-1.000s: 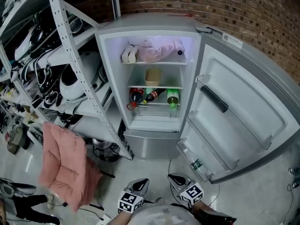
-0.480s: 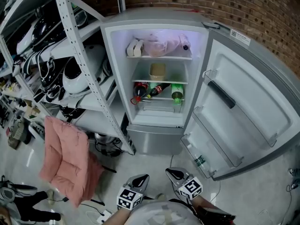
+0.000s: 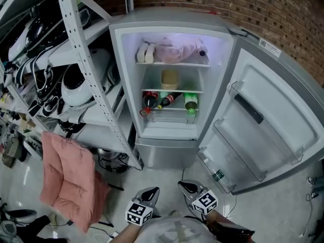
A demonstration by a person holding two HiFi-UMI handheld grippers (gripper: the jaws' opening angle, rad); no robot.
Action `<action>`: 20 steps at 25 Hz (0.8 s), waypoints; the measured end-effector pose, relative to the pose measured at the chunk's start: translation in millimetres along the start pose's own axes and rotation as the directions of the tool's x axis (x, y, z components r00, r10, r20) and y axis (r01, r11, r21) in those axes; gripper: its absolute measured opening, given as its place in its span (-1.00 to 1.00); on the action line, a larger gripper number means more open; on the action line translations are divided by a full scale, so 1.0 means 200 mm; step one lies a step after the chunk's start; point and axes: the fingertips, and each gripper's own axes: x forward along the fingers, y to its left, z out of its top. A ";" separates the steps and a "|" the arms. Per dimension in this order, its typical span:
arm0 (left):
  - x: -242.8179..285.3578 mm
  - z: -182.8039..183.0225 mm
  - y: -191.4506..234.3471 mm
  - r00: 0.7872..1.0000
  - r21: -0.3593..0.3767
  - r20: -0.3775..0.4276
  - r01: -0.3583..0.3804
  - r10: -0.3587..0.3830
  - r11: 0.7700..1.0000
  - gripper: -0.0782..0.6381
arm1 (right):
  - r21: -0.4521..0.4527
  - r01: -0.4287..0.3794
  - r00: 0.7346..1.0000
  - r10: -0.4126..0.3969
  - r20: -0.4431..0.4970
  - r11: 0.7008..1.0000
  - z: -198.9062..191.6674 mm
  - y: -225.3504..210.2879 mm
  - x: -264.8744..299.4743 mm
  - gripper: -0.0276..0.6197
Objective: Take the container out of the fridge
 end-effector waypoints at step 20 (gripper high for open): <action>0.04 0.20 0.63 0.997 0.034 0.007 0.074 -0.075 0.997 -0.78 | -0.007 0.115 0.993 -0.115 -0.001 0.993 0.19 -0.12 0.51 -0.90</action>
